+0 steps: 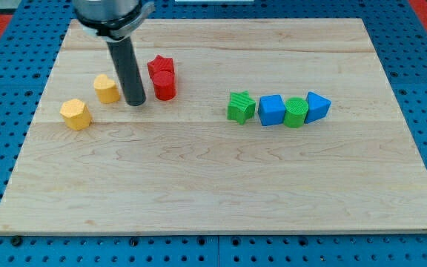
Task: Push the heart above the hexagon
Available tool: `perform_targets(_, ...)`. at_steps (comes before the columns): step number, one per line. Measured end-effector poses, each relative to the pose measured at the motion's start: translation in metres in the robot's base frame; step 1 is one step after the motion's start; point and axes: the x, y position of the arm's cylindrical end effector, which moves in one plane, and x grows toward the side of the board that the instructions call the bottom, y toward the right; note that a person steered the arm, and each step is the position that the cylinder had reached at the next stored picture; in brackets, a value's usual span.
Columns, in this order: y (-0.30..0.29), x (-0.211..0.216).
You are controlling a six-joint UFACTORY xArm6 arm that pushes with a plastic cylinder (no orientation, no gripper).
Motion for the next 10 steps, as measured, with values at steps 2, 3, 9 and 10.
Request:
perform_targets(2, -0.044, -0.047)
perform_targets(3, -0.084, -0.037)
perform_targets(9, -0.034, 0.003)
perform_targets(10, -0.052, -0.017)
